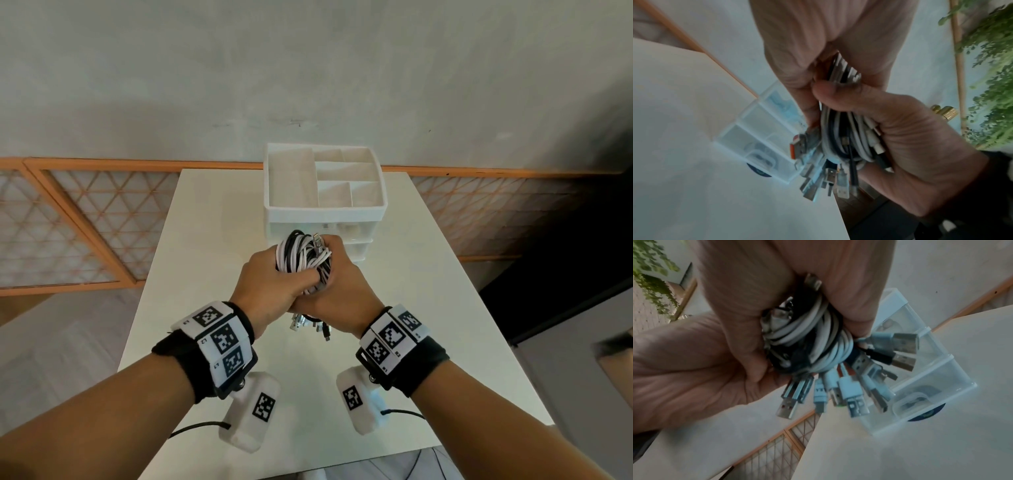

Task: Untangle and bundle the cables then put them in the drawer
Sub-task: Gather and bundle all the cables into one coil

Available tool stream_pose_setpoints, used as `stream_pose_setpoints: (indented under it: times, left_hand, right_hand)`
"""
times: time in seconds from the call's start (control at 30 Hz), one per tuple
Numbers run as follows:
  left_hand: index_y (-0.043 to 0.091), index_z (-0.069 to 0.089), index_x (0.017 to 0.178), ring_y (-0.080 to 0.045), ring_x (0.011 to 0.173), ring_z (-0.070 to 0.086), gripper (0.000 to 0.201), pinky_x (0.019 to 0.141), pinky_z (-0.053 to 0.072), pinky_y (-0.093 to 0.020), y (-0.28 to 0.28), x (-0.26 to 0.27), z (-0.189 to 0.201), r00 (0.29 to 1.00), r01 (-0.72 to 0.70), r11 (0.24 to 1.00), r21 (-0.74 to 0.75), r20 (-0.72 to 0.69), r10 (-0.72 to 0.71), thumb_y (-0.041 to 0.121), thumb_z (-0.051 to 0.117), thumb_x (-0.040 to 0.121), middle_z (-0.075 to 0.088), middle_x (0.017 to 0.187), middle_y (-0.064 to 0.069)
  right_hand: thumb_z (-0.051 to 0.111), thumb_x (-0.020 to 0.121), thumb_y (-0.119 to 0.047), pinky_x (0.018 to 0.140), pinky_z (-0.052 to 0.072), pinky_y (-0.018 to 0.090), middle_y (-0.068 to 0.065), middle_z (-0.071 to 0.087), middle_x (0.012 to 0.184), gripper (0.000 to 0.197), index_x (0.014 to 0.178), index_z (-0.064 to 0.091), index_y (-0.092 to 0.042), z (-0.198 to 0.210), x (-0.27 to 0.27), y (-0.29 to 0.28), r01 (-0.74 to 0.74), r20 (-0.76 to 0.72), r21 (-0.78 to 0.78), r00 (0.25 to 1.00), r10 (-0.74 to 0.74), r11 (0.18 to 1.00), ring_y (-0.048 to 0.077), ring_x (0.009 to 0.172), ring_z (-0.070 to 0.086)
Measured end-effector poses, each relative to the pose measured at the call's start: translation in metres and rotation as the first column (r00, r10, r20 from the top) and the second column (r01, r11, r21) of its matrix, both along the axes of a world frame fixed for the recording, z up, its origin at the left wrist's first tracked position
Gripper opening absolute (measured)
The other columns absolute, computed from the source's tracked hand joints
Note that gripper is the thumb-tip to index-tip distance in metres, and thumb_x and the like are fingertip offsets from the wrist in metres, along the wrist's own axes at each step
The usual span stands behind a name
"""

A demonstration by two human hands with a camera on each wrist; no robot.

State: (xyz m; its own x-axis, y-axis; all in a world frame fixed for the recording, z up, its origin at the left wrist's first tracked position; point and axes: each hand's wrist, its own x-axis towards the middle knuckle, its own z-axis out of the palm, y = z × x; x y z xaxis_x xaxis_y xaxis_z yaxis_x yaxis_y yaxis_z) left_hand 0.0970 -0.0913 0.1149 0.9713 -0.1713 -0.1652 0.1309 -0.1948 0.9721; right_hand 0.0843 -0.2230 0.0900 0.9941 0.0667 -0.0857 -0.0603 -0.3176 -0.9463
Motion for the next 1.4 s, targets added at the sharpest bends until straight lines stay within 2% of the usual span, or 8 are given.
stream_pose_setpoints:
  times: [0.23,0.33,0.5,0.73,0.93,1.1,1.27,1.4]
  left_hand:
    - [0.023,0.07,0.079,-0.02,0.074,0.072,0.015,0.065,0.061,-0.037,-0.008,0.002,-0.005,0.997,-0.069,0.996,0.055,0.036,0.067,0.023,0.074,0.064,0.074,0.074,-0.001]
    - [0.022,0.074,0.086,-0.024,0.082,0.075,0.026,0.076,0.062,-0.047,-0.005,0.006,-0.006,0.998,0.039,0.998,0.045,-0.057,-0.037,0.023,0.08,0.061,0.077,0.083,-0.005]
    - [0.021,0.072,0.083,-0.03,0.081,0.073,0.025,0.071,0.061,-0.054,-0.008,0.01,-0.013,0.999,-0.032,0.997,0.068,-0.039,0.035,0.017,0.072,0.058,0.075,0.079,-0.007]
    - [0.021,0.062,0.099,-0.008,0.074,0.066,0.023,0.052,0.047,-0.014,-0.015,0.007,-0.018,0.974,-0.208,0.957,0.2,0.128,0.185,0.017,0.069,0.077,0.069,0.083,0.005]
    - [0.023,0.066,0.08,-0.018,0.077,0.068,0.013,0.07,0.059,-0.034,-0.013,0.012,-0.015,0.994,-0.111,0.924,0.366,0.022,0.111,0.033,0.071,0.073,0.07,0.076,0.002]
    - [0.021,0.066,0.072,-0.02,0.069,0.067,0.024,0.062,0.057,-0.033,-0.011,0.01,-0.018,0.99,-0.143,0.919,0.368,0.032,0.141,0.043,0.07,0.065,0.07,0.067,0.002]
    - [0.022,0.074,0.085,-0.021,0.081,0.073,0.016,0.073,0.061,-0.035,-0.012,0.012,-0.016,0.991,0.001,0.988,0.157,-0.135,0.02,0.027,0.074,0.07,0.076,0.081,-0.002]
    - [0.018,0.075,0.101,-0.025,0.097,0.073,0.033,0.092,0.057,-0.044,0.0,0.02,-0.025,0.955,0.159,0.987,0.013,-0.257,-0.151,0.017,0.081,0.068,0.078,0.096,-0.006]
  right_hand:
    - [0.086,0.06,-0.016,0.065,0.061,0.031,-0.004,0.073,0.097,0.085,0.13,0.039,-0.029,-0.007,0.004,-0.001,0.065,0.003,-0.071,0.998,-0.064,0.995,0.013,0.081,0.073]
    - [0.09,0.058,-0.017,0.063,0.062,0.031,-0.005,0.073,0.097,0.089,0.129,0.038,-0.029,-0.006,0.006,-0.005,0.045,-0.036,-0.08,0.998,-0.048,0.996,0.013,0.077,0.074]
    - [0.091,0.06,-0.016,0.065,0.062,0.031,-0.006,0.073,0.095,0.09,0.131,0.036,-0.026,-0.005,0.004,-0.006,0.011,-0.011,-0.118,1.0,-0.012,0.993,0.01,0.075,0.073]
    - [0.082,0.067,-0.017,0.062,0.063,0.04,0.0,0.071,0.098,0.09,0.138,0.027,-0.028,-0.008,0.005,0.005,0.033,0.026,-0.174,0.999,-0.029,0.984,0.017,0.078,0.073]
    - [0.076,0.063,-0.037,0.061,0.061,0.042,-0.004,0.07,0.091,0.081,0.13,0.032,-0.027,-0.016,0.006,0.011,0.135,0.072,-0.287,0.99,-0.12,0.948,0.024,0.075,0.071]
    - [0.072,0.061,-0.041,0.06,0.061,0.045,-0.001,0.071,0.09,0.081,0.13,0.03,-0.033,-0.015,0.009,0.01,0.125,0.026,-0.288,0.992,-0.122,0.949,0.026,0.076,0.073]
    - [0.082,0.063,-0.031,0.044,0.056,0.034,-0.004,0.072,0.081,0.07,0.119,0.04,-0.03,-0.018,0.01,0.001,0.158,0.051,-0.28,0.987,-0.15,0.947,0.02,0.062,0.072]
    - [0.091,0.05,-0.041,0.059,0.062,0.039,-0.007,0.074,0.082,0.082,0.116,0.042,-0.033,-0.021,0.01,-0.01,0.112,0.011,-0.258,0.994,-0.113,0.96,0.014,0.065,0.073]
